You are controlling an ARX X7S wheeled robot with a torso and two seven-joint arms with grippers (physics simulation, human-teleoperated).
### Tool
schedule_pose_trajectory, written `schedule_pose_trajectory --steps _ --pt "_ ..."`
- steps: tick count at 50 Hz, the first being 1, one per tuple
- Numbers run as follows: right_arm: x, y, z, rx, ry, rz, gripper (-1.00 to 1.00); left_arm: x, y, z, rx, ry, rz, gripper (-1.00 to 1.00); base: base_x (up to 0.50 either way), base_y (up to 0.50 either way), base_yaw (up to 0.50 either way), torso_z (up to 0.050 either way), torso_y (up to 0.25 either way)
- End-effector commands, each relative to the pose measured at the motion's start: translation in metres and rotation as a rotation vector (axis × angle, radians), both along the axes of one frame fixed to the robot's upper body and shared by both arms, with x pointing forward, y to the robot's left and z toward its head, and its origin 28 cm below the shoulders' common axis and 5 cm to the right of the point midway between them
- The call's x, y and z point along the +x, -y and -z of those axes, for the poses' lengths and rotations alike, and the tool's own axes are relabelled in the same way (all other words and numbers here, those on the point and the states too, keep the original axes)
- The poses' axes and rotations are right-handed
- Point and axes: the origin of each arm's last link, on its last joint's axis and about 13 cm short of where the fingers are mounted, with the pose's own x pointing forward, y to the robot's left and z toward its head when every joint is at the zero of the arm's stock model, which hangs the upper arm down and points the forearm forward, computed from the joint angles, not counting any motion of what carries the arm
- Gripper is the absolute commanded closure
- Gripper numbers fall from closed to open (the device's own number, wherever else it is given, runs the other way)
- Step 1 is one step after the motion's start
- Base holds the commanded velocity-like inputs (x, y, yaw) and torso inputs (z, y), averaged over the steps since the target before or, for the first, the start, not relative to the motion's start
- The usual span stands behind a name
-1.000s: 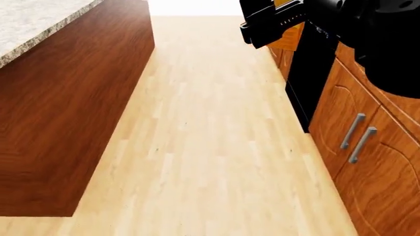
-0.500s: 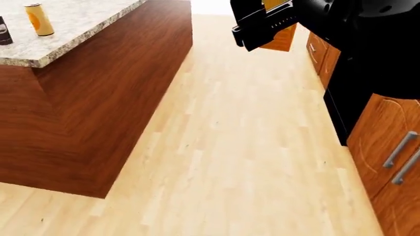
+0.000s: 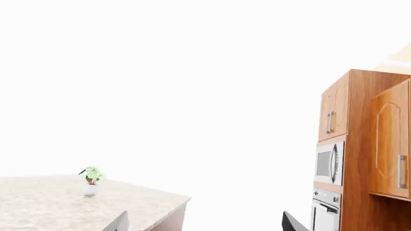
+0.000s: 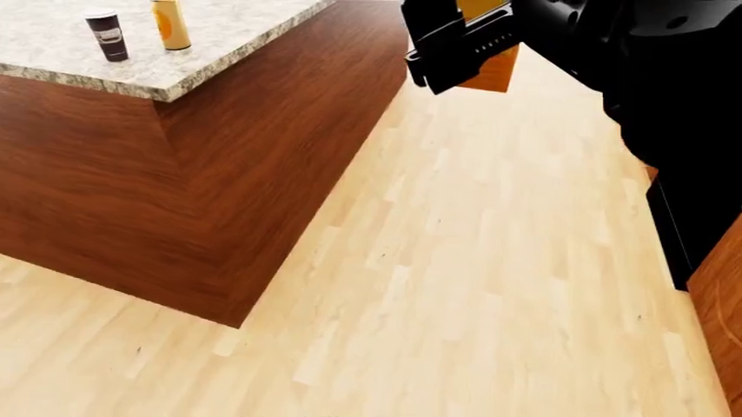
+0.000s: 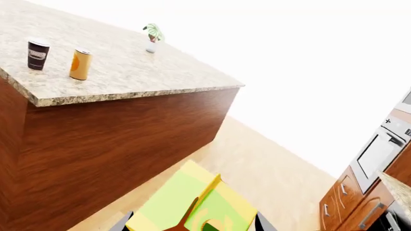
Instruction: Move the drinks to the dining counter.
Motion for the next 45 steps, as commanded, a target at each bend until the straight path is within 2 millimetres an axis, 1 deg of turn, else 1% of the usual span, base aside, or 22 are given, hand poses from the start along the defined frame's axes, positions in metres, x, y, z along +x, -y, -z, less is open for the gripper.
schedule_pose_trajectory --steps 1,45 --pt "0.0007 0.0028 -0.0073 -0.006 0.069 0.036 1.0 0.0006 0.0002 0.0007 0.003 0.001 0.001 -1.0 0.0 0.0 0.5 0.0 0.0" --pt "0.0005 0.0036 -0.0089 -0.004 0.07 0.035 1.0 0.0008 0.0012 0.0005 0.006 -0.002 0.004 -1.0 0.0 0.0 0.5 0.001 0.002"
